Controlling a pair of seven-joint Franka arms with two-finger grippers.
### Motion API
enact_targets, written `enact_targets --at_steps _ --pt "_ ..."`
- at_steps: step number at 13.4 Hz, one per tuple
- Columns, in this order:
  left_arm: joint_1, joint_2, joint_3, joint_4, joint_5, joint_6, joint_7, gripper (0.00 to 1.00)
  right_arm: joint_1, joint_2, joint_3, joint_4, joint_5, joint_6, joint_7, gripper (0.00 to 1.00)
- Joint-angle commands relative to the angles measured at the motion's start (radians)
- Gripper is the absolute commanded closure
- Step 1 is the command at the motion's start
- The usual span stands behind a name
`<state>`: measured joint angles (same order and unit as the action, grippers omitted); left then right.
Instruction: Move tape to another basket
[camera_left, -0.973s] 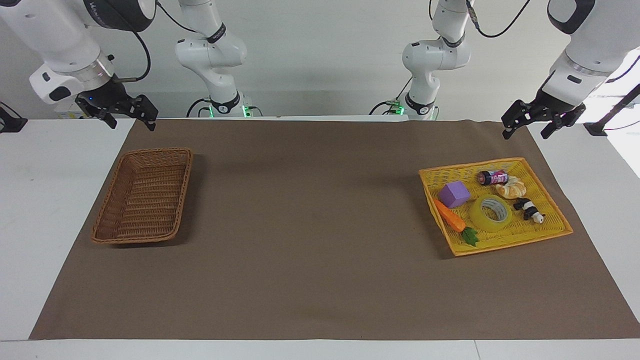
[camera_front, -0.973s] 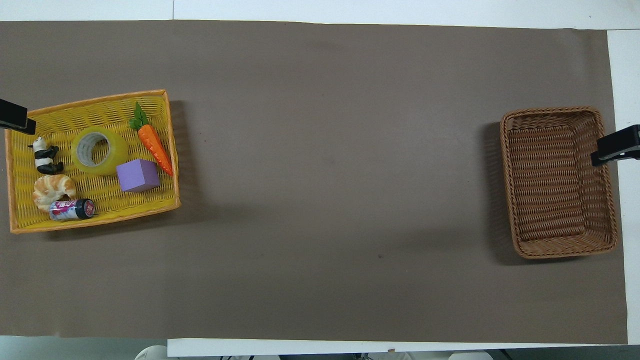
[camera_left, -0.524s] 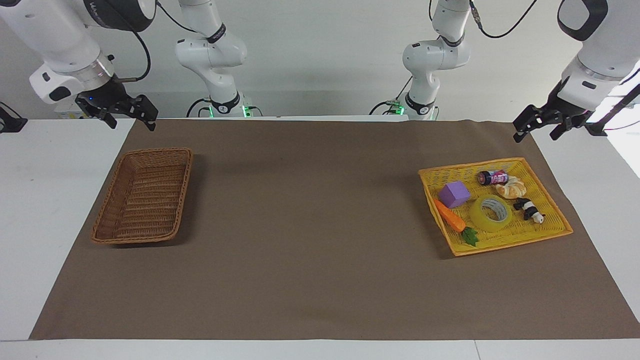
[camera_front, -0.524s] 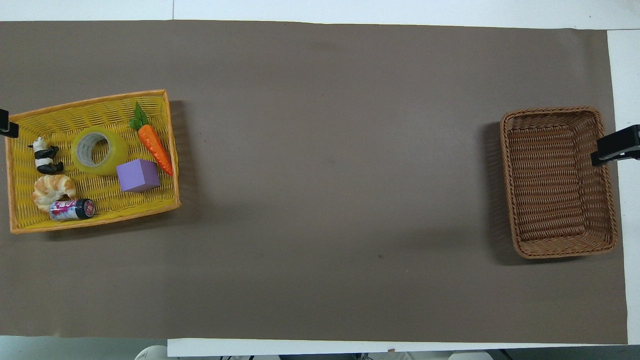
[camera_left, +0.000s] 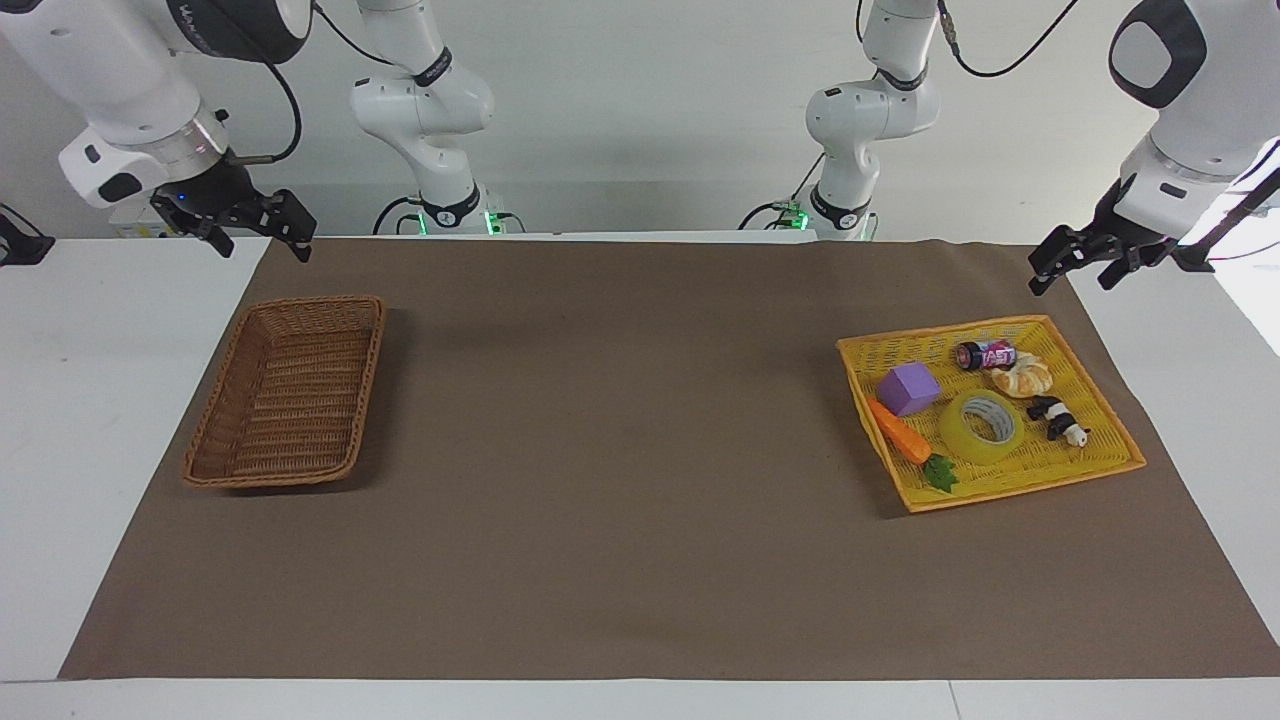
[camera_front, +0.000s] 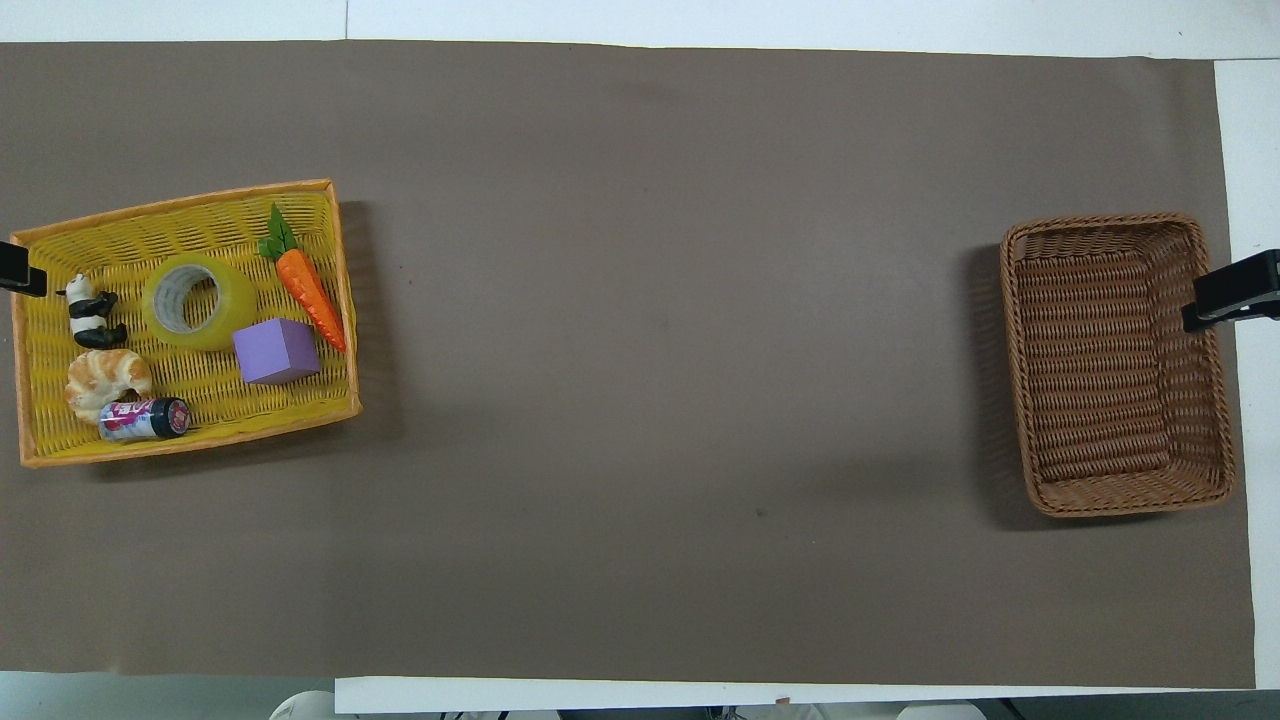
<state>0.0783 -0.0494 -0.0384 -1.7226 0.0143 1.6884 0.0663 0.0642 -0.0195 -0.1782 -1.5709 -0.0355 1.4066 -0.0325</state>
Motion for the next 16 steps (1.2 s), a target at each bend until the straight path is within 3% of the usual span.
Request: enact_targets --at_steps 1,5,7,8,13,16 --pt "0.030 0.017 -0.001 -0.113 0.003 0.176 0.042 0.00 -0.003 -0.025 0.003 -0.029 -0.004 0.014 -0.017 0.00" --pt "0.070 0.161 0.000 -0.144 0.003 0.356 0.092 0.07 -0.003 -0.025 0.003 -0.029 -0.004 0.014 -0.017 0.00" --pt "0.078 0.174 0.000 -0.211 0.003 0.440 0.090 0.26 -0.003 -0.025 0.003 -0.029 -0.004 0.014 -0.017 0.00" --pt "0.080 0.183 0.002 -0.236 0.003 0.480 0.089 0.31 -0.003 -0.023 0.003 -0.029 -0.004 0.014 -0.017 0.00" --pt "0.090 0.244 0.002 -0.258 0.003 0.563 0.084 0.32 -0.003 -0.025 0.003 -0.029 -0.004 0.014 -0.017 0.00" --pt "0.098 0.253 0.002 -0.323 0.003 0.650 0.087 0.34 -0.003 -0.023 0.003 -0.029 -0.004 0.014 -0.017 0.00"
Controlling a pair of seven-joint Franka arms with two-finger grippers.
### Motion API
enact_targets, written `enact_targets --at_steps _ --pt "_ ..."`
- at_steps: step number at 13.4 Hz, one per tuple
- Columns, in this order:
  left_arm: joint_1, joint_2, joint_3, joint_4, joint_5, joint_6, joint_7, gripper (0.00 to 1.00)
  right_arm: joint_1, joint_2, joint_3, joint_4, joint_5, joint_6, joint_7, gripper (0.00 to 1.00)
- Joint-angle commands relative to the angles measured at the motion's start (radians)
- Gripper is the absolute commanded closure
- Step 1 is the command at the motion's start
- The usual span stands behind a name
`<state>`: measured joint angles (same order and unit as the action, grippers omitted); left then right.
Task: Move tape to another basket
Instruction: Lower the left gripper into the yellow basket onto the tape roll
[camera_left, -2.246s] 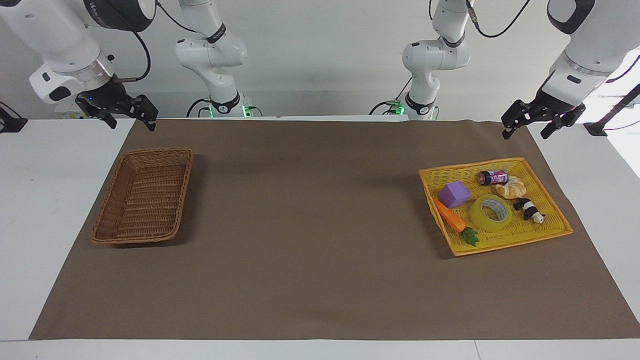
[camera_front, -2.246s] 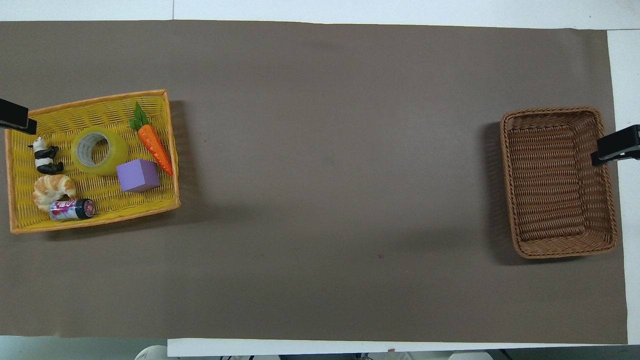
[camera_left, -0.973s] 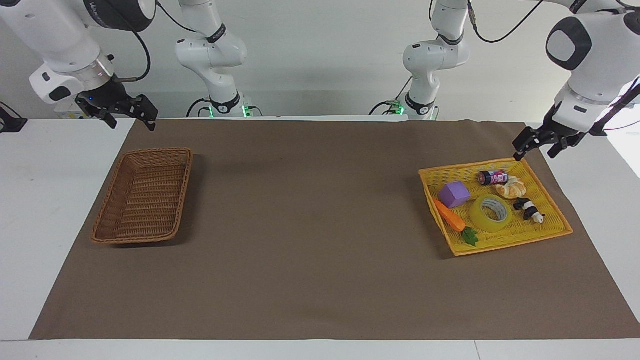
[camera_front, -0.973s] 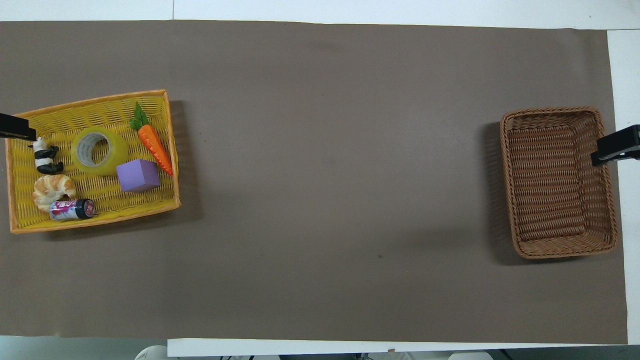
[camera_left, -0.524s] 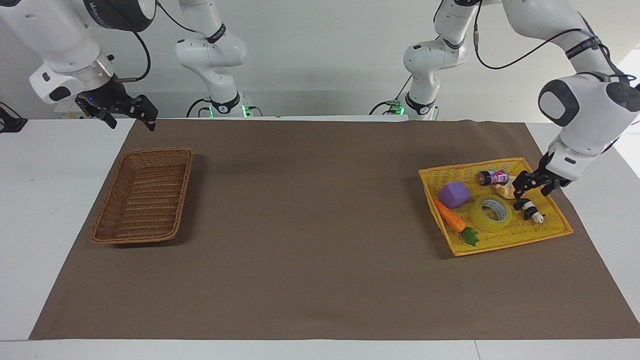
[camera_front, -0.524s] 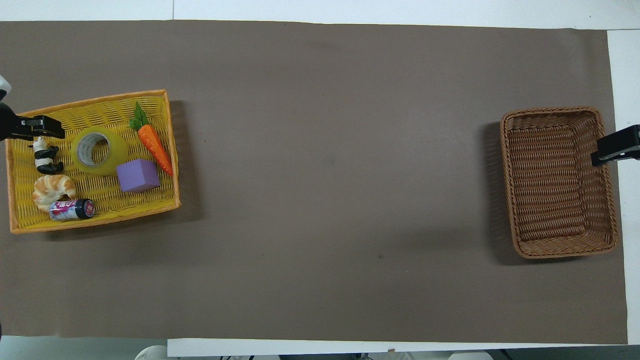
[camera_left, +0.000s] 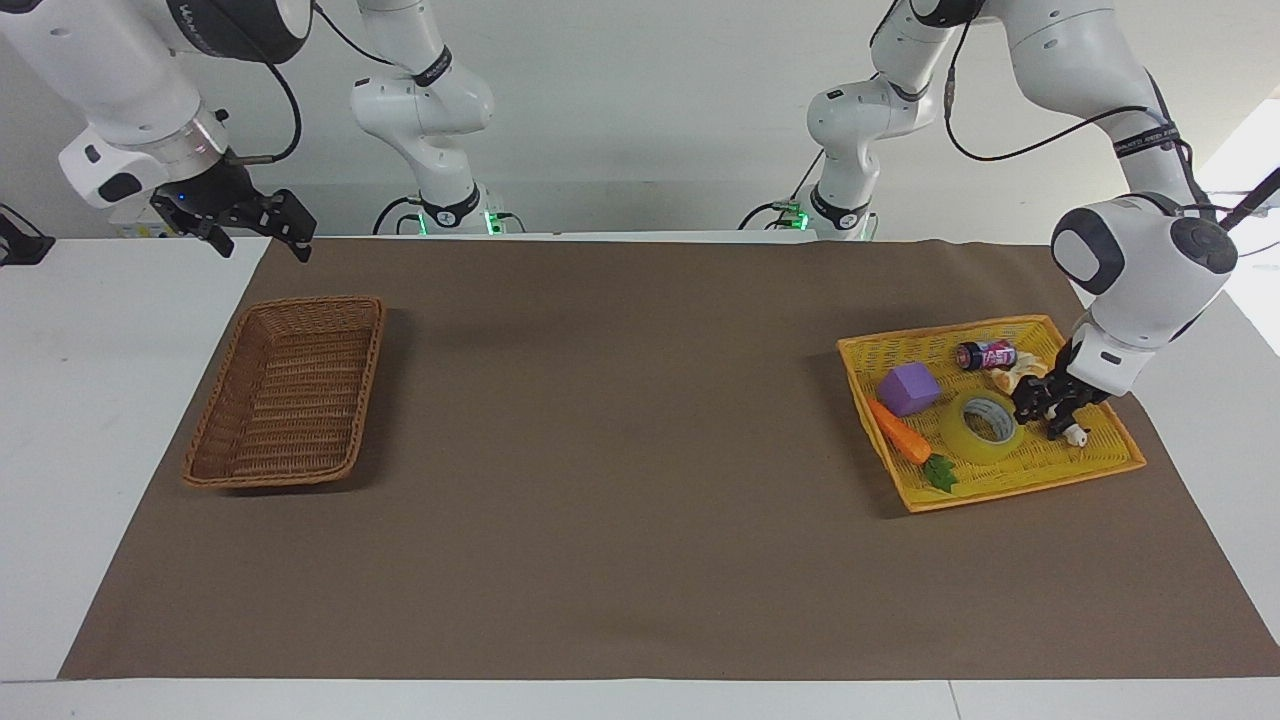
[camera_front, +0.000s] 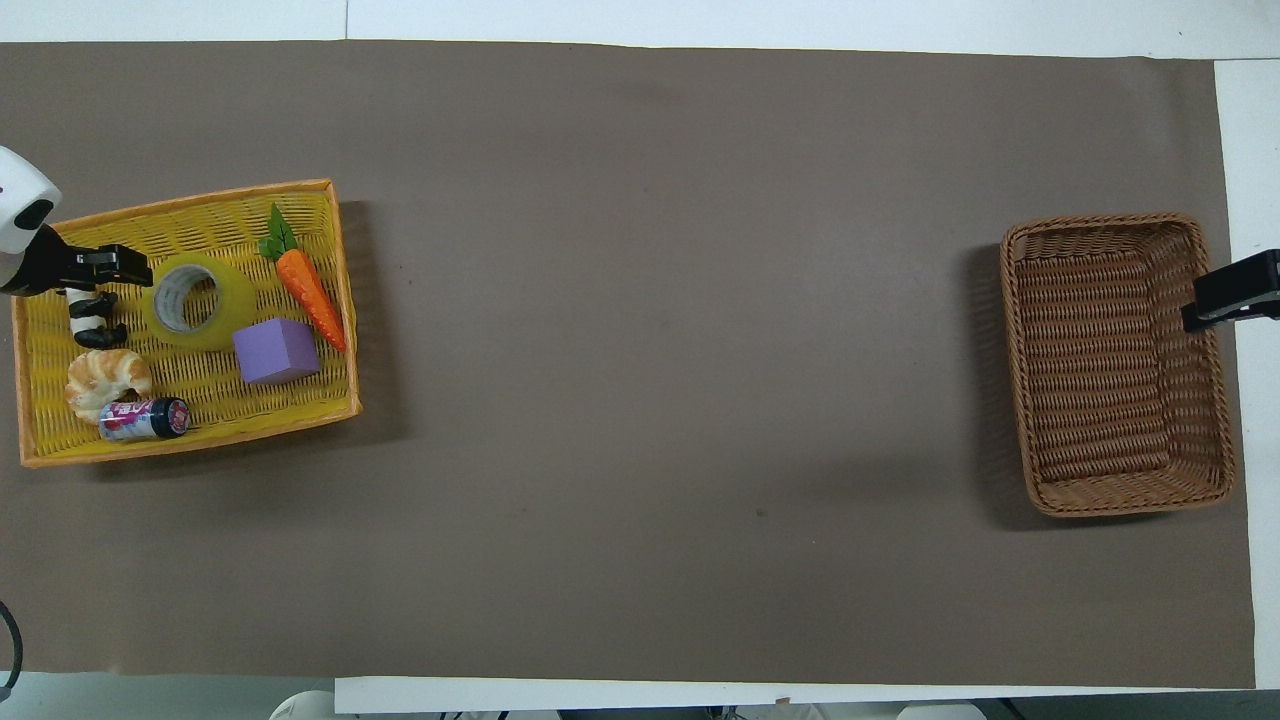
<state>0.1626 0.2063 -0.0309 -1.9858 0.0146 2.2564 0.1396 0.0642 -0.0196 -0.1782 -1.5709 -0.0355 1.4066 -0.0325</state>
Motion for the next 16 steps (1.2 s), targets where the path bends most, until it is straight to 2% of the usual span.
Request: enact_targets --at_steps 1,4,6,9,13,15,16 --pt "0.014 0.007 -0.007 -0.095 0.002 0.127 0.017 0.35 -0.003 -0.025 0.003 -0.029 -0.004 0.014 -0.017 0.00" --pt "0.012 0.010 -0.007 -0.122 0.002 0.143 0.022 0.36 -0.003 -0.025 0.003 -0.029 -0.004 0.014 -0.017 0.00" --pt "0.014 0.007 -0.007 -0.137 0.002 0.149 0.020 0.46 -0.003 -0.025 0.003 -0.029 -0.004 0.014 -0.017 0.00" --pt "0.014 0.024 -0.007 -0.143 0.002 0.155 0.015 0.73 -0.003 -0.025 0.003 -0.029 -0.004 0.014 -0.017 0.00" --pt "0.015 0.035 -0.007 -0.142 0.002 0.161 0.023 1.00 -0.003 -0.025 0.003 -0.029 -0.004 0.014 -0.017 0.00" --pt "0.014 0.036 -0.007 -0.104 0.002 0.128 0.020 1.00 -0.003 -0.025 0.003 -0.029 -0.004 0.014 -0.017 0.00" --pt "0.003 0.030 -0.009 -0.058 0.001 0.062 0.017 1.00 -0.003 -0.025 0.003 -0.029 -0.004 0.014 -0.017 0.00"
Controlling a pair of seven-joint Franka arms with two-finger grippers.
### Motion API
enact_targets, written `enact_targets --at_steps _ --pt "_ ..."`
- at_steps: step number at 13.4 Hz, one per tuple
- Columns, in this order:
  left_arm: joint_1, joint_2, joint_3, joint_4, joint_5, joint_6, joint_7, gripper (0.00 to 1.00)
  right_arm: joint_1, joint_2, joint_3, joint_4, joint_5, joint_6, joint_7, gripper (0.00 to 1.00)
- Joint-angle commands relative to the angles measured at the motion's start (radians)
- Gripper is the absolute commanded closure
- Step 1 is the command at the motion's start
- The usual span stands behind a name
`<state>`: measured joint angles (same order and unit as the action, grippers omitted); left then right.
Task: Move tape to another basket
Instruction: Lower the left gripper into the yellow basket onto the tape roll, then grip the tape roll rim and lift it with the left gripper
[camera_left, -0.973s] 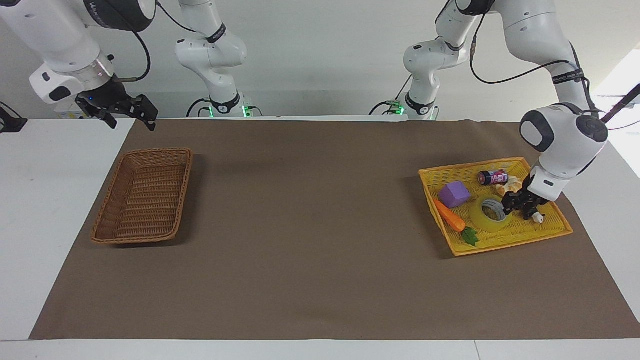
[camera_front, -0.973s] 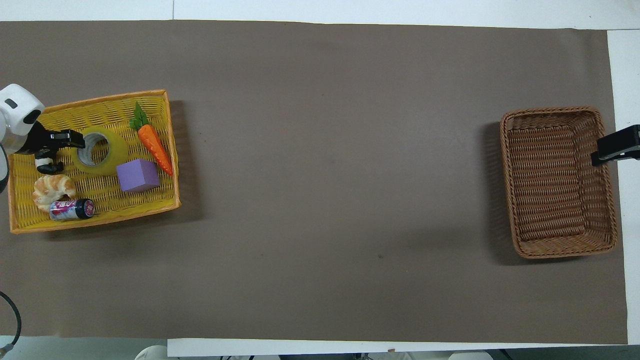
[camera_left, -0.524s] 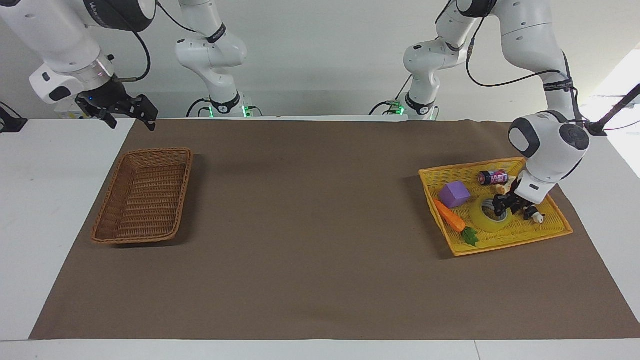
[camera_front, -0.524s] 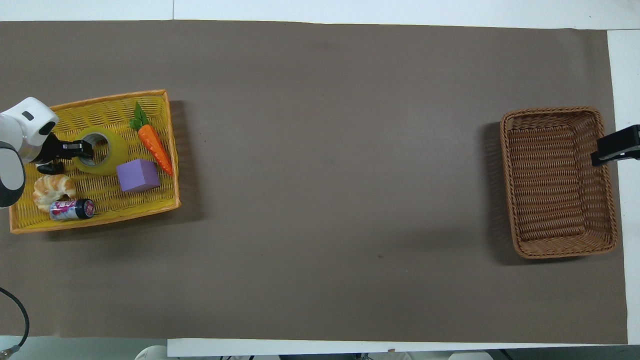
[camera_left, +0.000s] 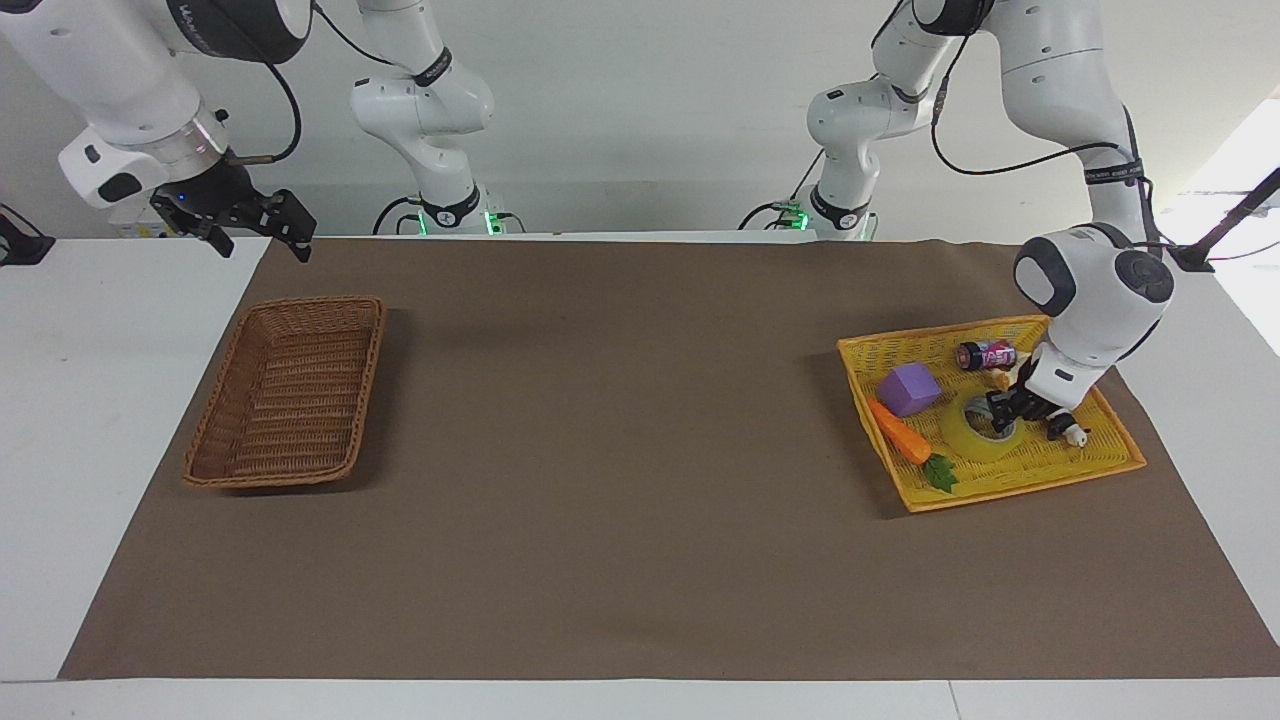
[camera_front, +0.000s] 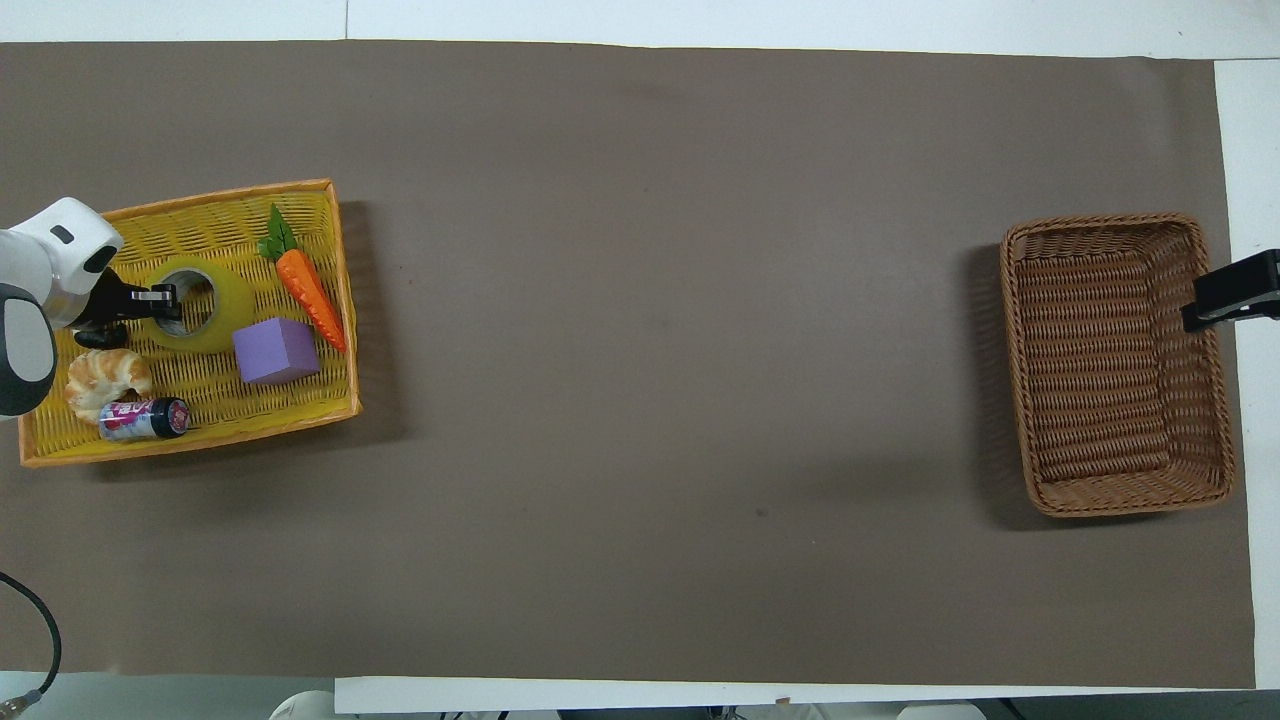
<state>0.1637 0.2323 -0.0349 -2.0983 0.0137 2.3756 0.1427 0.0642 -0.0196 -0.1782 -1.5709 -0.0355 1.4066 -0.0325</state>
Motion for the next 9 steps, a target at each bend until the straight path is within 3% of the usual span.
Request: enact_targets --at_steps 1,5,9 --pt "-0.007 -0.001 -0.006 0.131 -0.003 -0.164 0.009 1.00 -0.003 -0.025 0.003 -0.029 -0.004 0.014 -0.017 0.00" --pt "-0.129 -0.002 -0.010 0.436 -0.046 -0.525 -0.130 1.00 -0.003 -0.025 0.003 -0.029 -0.004 0.014 -0.017 0.00" --pt "-0.445 -0.007 -0.014 0.465 -0.057 -0.539 -0.508 0.98 -0.003 -0.025 0.003 -0.029 -0.004 0.014 -0.017 0.00"
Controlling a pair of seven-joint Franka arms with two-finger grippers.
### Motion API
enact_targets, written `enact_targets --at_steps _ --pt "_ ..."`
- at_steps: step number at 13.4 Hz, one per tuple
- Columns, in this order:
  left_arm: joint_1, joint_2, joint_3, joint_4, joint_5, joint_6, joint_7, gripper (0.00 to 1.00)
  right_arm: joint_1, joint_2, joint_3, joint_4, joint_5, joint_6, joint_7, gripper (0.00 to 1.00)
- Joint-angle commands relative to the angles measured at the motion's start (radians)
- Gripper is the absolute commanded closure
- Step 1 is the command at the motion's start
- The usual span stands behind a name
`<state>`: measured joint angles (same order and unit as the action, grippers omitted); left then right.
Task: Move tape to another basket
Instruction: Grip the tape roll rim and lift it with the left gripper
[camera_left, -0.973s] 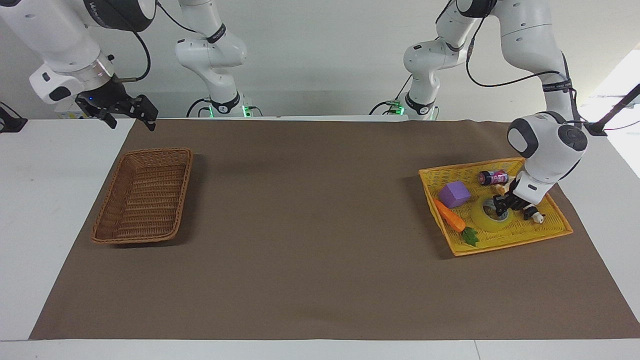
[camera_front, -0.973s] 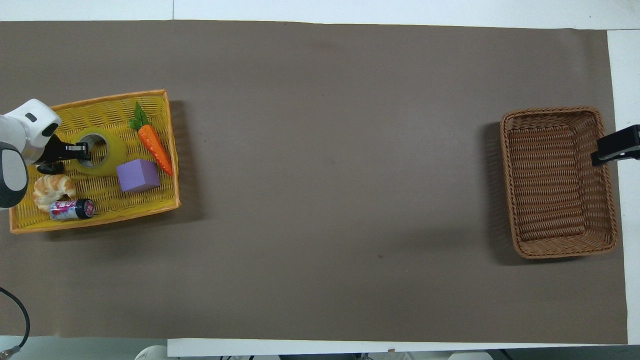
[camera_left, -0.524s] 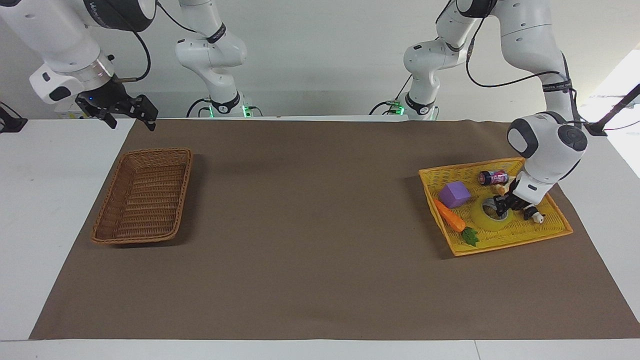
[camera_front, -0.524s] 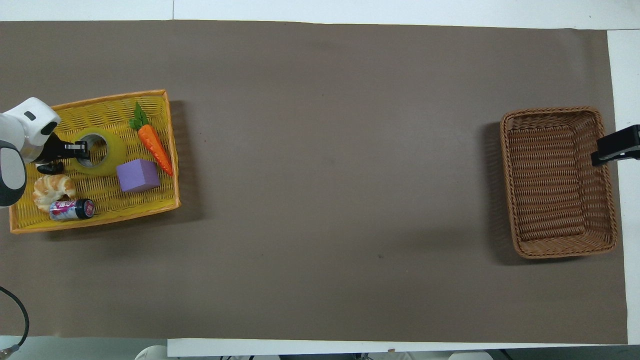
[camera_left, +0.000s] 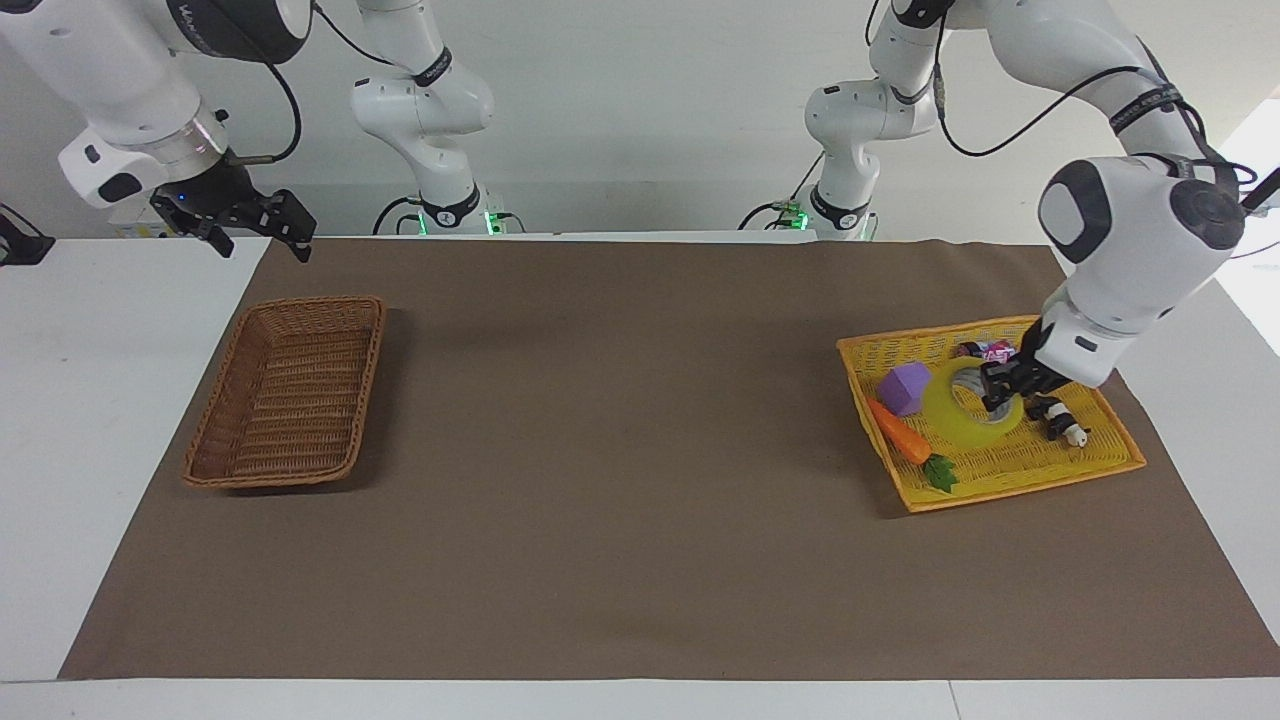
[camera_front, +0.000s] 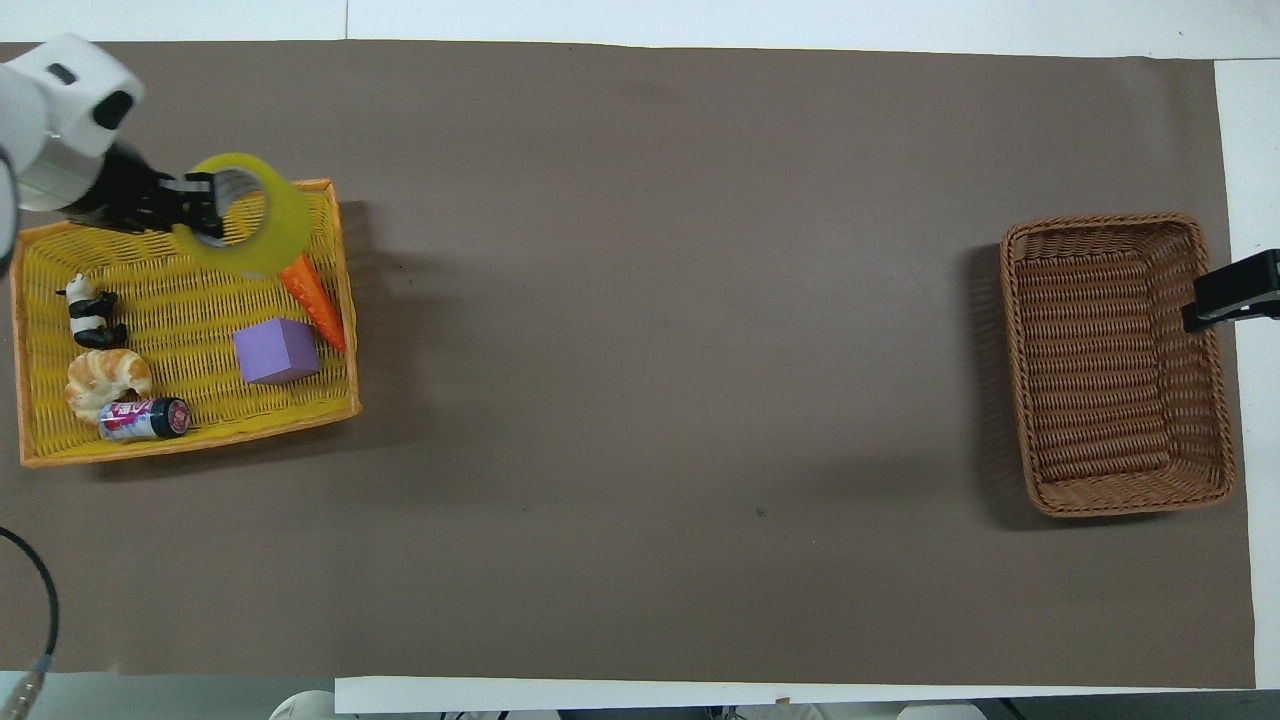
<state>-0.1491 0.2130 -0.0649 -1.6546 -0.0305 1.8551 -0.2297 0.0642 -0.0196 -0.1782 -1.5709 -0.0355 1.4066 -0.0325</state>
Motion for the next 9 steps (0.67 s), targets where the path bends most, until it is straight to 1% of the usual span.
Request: enact_targets --at_steps 1,3,4,5,6,7,8,9 --pt "-0.186 0.008 0.017 0.021 -0.049 -0.017 -0.204 0.96 -0.003 -0.025 0.003 -0.029 -0.004 0.014 -0.017 0.00" --pt "-0.245 0.006 0.016 0.022 -0.158 -0.005 -0.243 0.96 -0.003 -0.025 0.003 -0.031 -0.004 0.008 -0.018 0.00" --pt "-0.292 0.003 0.014 0.030 -0.202 0.013 -0.291 0.97 0.000 -0.026 0.008 -0.031 -0.003 -0.033 -0.020 0.00" --pt "-0.353 -0.001 0.014 0.067 -0.209 0.033 -0.354 0.97 0.017 -0.029 0.019 -0.031 -0.003 -0.069 -0.020 0.00" --pt "-0.375 0.008 0.014 0.106 -0.210 0.061 -0.376 0.98 0.034 -0.031 0.022 -0.032 -0.003 -0.074 -0.018 0.00" --pt "-0.377 0.009 0.014 0.108 -0.210 0.119 -0.379 0.98 0.037 -0.036 0.023 -0.043 0.005 -0.068 -0.029 0.00" --pt "-0.369 0.009 0.014 0.107 -0.209 0.142 -0.379 0.97 0.034 -0.040 0.022 -0.064 0.097 -0.031 -0.041 0.00" --pt "-0.366 0.005 0.017 0.099 -0.207 0.131 -0.375 0.97 0.026 -0.045 0.020 -0.099 0.250 0.063 -0.035 0.00"
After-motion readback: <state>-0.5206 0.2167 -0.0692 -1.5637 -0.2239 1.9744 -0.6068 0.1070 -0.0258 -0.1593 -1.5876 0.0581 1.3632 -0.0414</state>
